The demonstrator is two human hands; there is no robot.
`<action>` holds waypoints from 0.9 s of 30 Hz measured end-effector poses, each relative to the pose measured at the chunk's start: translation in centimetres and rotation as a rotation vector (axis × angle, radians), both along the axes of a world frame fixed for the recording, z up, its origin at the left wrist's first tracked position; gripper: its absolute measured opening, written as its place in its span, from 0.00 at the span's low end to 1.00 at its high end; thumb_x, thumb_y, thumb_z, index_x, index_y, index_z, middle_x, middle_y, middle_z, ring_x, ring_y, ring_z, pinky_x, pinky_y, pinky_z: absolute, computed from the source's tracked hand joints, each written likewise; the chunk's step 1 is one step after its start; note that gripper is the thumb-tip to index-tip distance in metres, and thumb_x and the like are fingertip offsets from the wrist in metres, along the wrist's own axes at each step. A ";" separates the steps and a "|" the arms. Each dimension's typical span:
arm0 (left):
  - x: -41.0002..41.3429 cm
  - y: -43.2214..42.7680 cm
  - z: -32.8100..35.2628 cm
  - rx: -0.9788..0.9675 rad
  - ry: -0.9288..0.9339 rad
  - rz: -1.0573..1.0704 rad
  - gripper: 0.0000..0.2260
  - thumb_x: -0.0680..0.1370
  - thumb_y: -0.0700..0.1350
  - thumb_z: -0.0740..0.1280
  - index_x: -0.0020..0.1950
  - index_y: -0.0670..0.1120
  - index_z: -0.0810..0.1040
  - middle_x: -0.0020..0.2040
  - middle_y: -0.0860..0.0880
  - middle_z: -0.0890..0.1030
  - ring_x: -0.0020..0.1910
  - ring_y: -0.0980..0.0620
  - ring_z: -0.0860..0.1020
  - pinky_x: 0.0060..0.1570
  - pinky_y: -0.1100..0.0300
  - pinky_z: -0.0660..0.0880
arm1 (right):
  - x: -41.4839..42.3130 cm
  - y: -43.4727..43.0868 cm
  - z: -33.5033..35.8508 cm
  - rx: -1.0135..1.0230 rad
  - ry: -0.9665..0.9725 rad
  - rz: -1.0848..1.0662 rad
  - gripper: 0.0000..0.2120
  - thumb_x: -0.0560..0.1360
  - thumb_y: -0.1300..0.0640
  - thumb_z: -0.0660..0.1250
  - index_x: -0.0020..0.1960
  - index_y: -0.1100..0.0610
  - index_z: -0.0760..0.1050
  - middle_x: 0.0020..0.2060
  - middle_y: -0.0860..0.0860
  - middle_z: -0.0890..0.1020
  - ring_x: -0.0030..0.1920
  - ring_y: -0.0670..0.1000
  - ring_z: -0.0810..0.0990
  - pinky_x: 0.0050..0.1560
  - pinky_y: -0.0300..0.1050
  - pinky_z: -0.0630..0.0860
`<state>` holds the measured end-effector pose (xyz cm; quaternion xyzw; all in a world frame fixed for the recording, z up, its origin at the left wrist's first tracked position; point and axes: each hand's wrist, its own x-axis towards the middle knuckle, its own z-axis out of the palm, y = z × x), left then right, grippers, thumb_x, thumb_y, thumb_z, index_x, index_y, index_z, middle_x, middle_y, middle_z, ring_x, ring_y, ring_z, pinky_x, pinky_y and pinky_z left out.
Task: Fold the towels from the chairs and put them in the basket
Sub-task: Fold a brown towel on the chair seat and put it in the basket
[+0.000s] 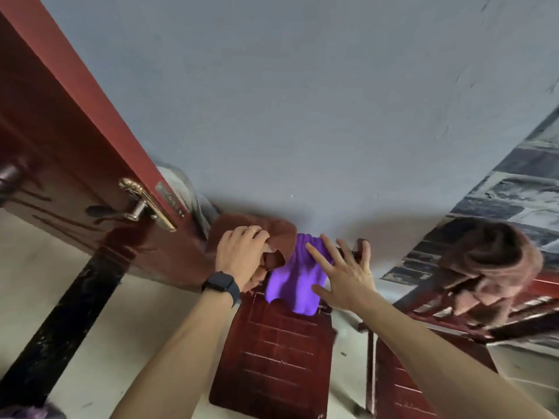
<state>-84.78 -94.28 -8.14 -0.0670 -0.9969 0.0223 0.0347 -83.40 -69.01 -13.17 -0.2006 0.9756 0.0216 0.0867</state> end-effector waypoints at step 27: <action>13.4 3.0 30.7 0.859 0.509 0.200 0.05 0.78 0.45 0.69 0.50 0.55 0.80 0.41 0.61 0.82 0.41 0.68 0.78 0.45 0.75 0.70 | 12.0 -2.7 23.5 -1.369 -0.320 -0.017 0.45 0.68 0.36 0.75 0.78 0.35 0.55 0.64 0.36 0.73 0.52 0.44 0.84 0.60 0.43 0.77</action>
